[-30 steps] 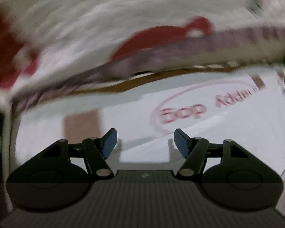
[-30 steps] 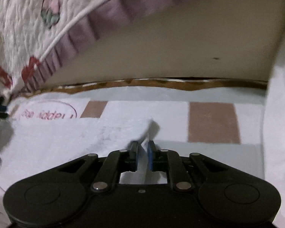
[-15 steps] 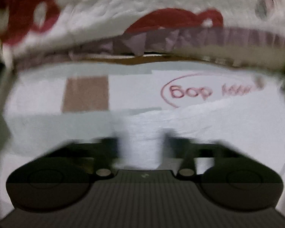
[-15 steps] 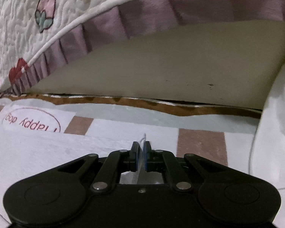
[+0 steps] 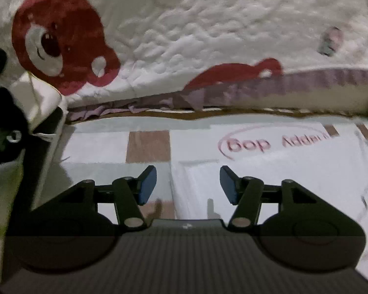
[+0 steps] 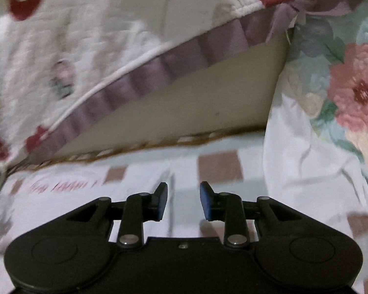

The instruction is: Fold clothes

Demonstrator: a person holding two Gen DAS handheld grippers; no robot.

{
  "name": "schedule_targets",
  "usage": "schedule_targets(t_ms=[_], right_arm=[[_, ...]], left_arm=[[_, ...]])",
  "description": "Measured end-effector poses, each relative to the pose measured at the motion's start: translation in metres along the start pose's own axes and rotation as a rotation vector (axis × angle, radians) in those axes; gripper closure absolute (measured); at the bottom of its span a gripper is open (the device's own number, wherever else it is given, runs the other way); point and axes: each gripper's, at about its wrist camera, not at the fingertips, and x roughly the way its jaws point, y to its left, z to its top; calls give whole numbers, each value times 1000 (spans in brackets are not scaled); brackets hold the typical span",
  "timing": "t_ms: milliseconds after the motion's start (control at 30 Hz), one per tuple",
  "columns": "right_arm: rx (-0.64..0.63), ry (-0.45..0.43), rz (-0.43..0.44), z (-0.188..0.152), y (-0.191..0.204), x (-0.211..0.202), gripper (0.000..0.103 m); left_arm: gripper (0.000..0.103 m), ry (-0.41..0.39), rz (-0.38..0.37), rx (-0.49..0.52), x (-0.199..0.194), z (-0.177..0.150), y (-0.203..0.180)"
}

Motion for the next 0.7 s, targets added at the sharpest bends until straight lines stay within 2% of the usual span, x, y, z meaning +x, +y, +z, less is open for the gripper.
schedule_targets(t_ms=[67, 233, 400, 500, 633, 700], right_arm=[[-38, -6, 18, -22, 13, -18, 60], [-1, 27, 68, -74, 39, -42, 58], [-119, 118, 89, -106, 66, -55, 58], [-181, 172, 136, -117, 80, -62, 58], [-181, 195, 190, -124, 94, -58, 58], [-139, 213, 201, -127, 96, -46, 56]], left_arm=[[44, 6, -9, 57, -20, -11, -9], [41, 37, -45, 169, -63, -52, -29], [37, 141, -156, 305, -90, -108, -46], [35, 189, -211, 331, -91, -134, -51], [34, 193, -127, 414, -82, -144, -61], [31, 178, -89, 445, -78, -146, -64]])
